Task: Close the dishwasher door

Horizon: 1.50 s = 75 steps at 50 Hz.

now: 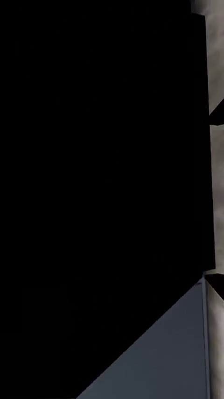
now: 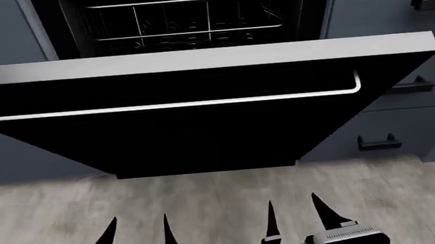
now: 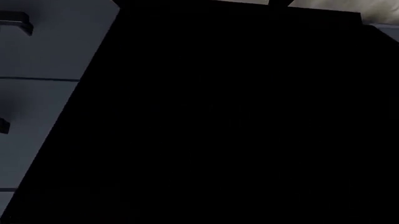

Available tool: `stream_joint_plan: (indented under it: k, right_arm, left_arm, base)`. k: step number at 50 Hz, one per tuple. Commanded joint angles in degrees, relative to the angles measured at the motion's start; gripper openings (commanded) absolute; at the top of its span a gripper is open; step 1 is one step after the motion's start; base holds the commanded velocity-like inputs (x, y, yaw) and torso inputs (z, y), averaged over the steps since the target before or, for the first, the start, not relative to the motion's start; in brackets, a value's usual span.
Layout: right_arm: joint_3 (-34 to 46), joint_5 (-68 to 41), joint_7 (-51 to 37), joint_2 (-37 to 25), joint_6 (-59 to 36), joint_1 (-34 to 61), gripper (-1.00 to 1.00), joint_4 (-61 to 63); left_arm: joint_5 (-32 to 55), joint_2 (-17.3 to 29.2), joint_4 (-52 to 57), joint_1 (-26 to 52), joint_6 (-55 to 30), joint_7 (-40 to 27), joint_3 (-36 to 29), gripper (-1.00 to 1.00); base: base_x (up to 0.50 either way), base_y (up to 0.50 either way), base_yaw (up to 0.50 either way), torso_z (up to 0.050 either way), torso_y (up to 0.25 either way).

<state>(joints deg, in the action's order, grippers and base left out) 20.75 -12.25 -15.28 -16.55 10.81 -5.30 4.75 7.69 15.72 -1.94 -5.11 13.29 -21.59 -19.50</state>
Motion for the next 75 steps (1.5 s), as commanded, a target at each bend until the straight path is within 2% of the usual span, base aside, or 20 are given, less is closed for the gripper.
stream_joint_plan:
  k: [1,14,32,37,44,52,75]
  right_arm:
    - [0.15,-0.18,-0.15,-0.15,0.31,-0.06,1.00,-0.10]
    - [0.28,-0.28,-0.28,-0.32,1.77,-0.73,1.00,0.12]
    - [-0.56,-0.68,-1.77,-0.43,2.80,-0.99,1.00,2.35]
    - [-1.24,-1.48,-2.49,-0.78,-1.12,2.32,1.00,4.42]
    - [-1.85,-2.54,-2.90,-0.60,-4.20,6.21,1.00,4.45]
    - [-2.05,-3.19,-3.11,-0.13,-5.72,9.08,1.00,3.57]
    - [-1.32,-2.98,-2.46,0.86,-9.98,19.55,1.00,-1.43]
  left_arm:
    - [0.02,0.08,-0.25,0.08,0.15,-0.24,-0.22,1.00]
    - [-0.33,0.29,0.22,-0.24,0.11,-0.80,-0.54,1.00]
    - [-0.62,1.15,3.65,-0.59,-0.96,-1.62,-0.64,1.00]
    - [-0.29,1.38,7.69,0.76,-1.23,-2.27,0.22,1.00]
    - [0.62,1.59,11.02,4.36,-9.03,-2.44,0.11,1.00]
    - [1.24,1.41,9.39,6.79,-7.54,-1.69,0.41,1.00]
    - [4.14,-0.05,4.65,16.84,-10.99,-0.62,1.32,1.00]
  base:
    - [0.50,-0.01,0.00,0.000,0.000]
    - [0.50,-0.01,0.00,0.000,0.000]
    - [0.00,0.00,0.00,0.000,0.000]
    - [0.00,0.00,0.00,0.000,0.000]
    - [0.00,0.00,0.00,0.000,0.000]
    - [0.00,0.00,0.00,0.000,0.000]
    - [0.00,0.00,0.00,0.000,0.000]
